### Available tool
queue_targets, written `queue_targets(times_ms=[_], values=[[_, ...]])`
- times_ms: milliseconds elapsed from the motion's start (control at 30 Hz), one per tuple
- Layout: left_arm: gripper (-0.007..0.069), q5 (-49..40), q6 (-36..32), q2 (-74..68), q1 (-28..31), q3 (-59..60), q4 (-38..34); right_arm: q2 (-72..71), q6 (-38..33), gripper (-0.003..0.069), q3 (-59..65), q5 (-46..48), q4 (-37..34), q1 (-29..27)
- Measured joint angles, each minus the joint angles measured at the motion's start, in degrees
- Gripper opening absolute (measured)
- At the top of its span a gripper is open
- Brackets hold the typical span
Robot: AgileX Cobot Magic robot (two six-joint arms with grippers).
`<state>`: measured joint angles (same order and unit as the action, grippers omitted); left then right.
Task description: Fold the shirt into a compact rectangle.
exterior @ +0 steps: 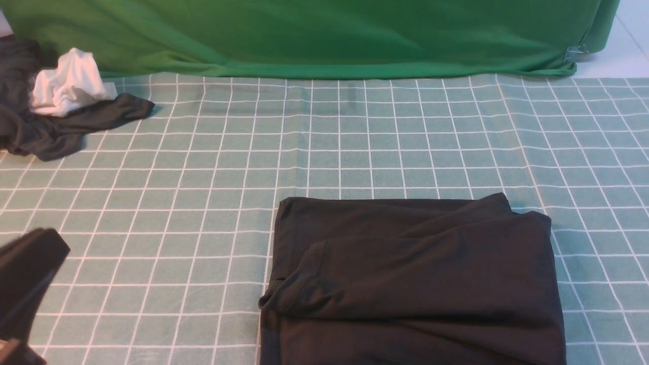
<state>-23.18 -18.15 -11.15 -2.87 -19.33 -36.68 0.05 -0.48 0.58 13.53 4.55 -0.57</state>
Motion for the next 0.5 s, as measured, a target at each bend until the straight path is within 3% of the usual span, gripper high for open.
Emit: queue_targets(times_ms=[267, 500], values=[[0.0013, 0.1, 0.0, 0.0, 0.0, 2.8, 10.4, 0.0, 0.0, 0.0216, 0.0, 0.0, 0.0, 0.0], [0.0013, 3.6, 0.0, 0.0, 0.0, 5.1, 14.3, 0.0, 0.0, 0.0235, 0.0, 0.0, -0.1, 0.0]])
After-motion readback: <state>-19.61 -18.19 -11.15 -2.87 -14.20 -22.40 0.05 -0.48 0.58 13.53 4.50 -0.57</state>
